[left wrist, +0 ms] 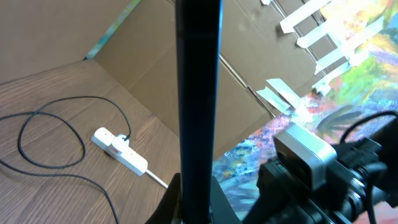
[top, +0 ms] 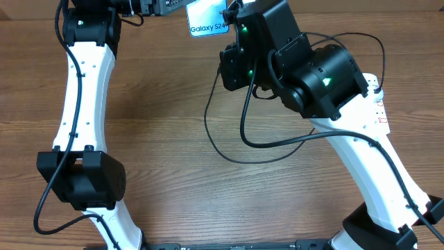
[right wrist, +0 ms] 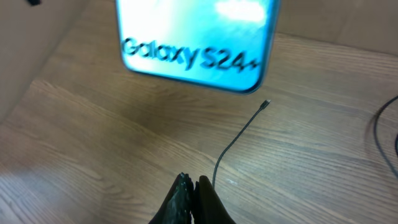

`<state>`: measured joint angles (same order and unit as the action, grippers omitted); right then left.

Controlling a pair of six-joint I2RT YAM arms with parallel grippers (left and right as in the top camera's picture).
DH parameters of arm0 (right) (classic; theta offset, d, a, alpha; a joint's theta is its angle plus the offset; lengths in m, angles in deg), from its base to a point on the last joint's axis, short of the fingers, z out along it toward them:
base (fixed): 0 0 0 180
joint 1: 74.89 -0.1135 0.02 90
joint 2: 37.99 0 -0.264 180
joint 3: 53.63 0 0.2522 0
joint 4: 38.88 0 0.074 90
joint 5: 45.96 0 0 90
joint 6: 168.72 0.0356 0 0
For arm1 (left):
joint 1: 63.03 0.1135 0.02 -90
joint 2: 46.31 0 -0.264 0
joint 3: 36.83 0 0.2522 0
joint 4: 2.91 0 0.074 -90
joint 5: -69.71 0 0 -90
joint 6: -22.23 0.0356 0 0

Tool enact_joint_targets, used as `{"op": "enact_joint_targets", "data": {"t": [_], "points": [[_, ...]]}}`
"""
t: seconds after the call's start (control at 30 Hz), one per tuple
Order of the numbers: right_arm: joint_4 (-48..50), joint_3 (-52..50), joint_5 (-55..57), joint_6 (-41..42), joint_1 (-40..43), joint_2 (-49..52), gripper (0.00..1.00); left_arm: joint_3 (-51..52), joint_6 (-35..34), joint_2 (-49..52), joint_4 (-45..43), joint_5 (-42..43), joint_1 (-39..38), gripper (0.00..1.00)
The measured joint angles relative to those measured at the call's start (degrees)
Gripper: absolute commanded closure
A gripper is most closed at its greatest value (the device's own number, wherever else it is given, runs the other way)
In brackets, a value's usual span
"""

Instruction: Plug charger to phone and switch on socket

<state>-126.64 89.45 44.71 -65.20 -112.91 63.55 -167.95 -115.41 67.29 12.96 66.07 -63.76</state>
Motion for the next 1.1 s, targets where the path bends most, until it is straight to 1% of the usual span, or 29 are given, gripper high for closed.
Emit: {"op": "enact_joint_targets", "data": {"t": [0.07, 0.1, 0.13, 0.17, 0.2, 0.23, 0.27, 0.3, 0.37, 0.43, 0.47, 0.5, 0.57, 0.6, 0.63, 0.7, 0.8, 0.9, 0.97, 1.03, 1.1], "points": [[-0.5, 0.0, 0.0, 0.5, -0.7, 0.0, 0.96, 0.0, 0.2, 0.0, 0.4, 0.0, 0.0, 0.96], [-0.8, 0.0, 0.7, 1.8, -0.7, 0.0, 0.88, 0.0, 0.8, 0.0, 0.8, -0.2, 0.0, 0.96], [-1.1, 0.0, 1.3, 3.2, -0.7, 0.0, 0.73, 0.0, 1.5, 0.0, 1.7, -0.6, 0.0, 0.96], [-1.6, 0.0, 1.9, 4.8, -0.7, 0.0, 0.56, 0.0, 2.5, 0.0, 3.5, -1.4, 0.2, 0.96], [-2.2, 0.0, 3.2, 7.0, -0.6, 0.0, 0.45, 0.0, 3.5, 0.0, 6.1, -2.6, 0.3, 0.96], [-2.5, -0.1, 3.8, 8.4, -0.5, 0.0, 0.37, 0.0, 5.0, 0.0, 9.9, -4.2, 0.5, 0.96], [-2.8, -0.2, 4.1, 9.2, -0.3, 0.0, 0.34, 0.0, 6.5, 0.0, 13.8, -6.1, 0.9, 0.96], [-3.5, -0.4, 4.3, 9.9, -0.2, 0.0, 0.33, -0.1, 7.8, 0.0, 17.7, -7.7, 1.2, 0.96], [-4.9, -0.7, 4.7, 11.8, 0.2, 0.2, 0.33, -0.3, 12.0, 0.0, 28.7, -13.2, 2.3, 0.96], [-5.8, -1.8, 4.3, 12.8, 0.7, 0.9, 0.33, -0.2, 16.8, 0.0, 39.9, -21.1, 3.4, 0.96], [-5.8, -2.5, 3.8, 12.8, 0.9, 1.3, 0.33, -0.2, 18.4, 0.0, 44.1, -25.0, 3.6, 0.96], [-5.7, -3.5, 2.8, 12.5, 0.9, 2.0, 0.31, -0.2, 20.9, 0.0, 49.1, -30.7, 4.0, 0.96], [-5.1, -7.1, 0.0, 11.2, 0.9, 3.8, 0.18, -0.1, 24.0, 0.0, 54.7, -39.5, 4.4, 0.96], [-4.3, -8.6, -0.9, 10.7, 0.8, 4.7, 0.13, -0.1, 25.6, 0.0, 56.9, -44.5, 4.5, 0.96], [-1.8, -11.4, -1.7, 9.5, 0.7, 5.6, 0.09, -0.1, 26.9, 0.0, 58.5, -48.5, 4.5, 0.96], [2.5, -16.1, -2.8, 8.9, 0.3, 7.1, 0.05, -0.1, 28.3, 0.0, 60.3, -53.7, 4.5, 0.96], [9.1, -22.2, -4.1, 9.1, -0.3, 10.0, 0.05, -0.1, 29.0, 0.0, 62.0, -60.9, 4.5, 0.96], [11.8, -25.7, -4.7, 9.6, -0.6, 13.2, 0.05, -0.1, 28.5, 0.0, 64.1, -66.4, 4.7, 0.96], [11.8, -26.4, -4.6, 9.9, -0.7, 15.2, 0.08, -0.1, 28.5, 0.0, 64.7, -68.8, 5.1, 0.96], [11.6, -26.6, -4.2, 9.9, -0.8, 17.8, 0.14, -0.1, 28.5, 0.0, 65.2, -70.0, 5.4, 0.96], [11.3, -26.6, -3.9, 9.6, -1.3, 20.8, 0.17, -0.1, 28.5, 0.0, 65.7, -70.9, 5.4, 0.96]]}}
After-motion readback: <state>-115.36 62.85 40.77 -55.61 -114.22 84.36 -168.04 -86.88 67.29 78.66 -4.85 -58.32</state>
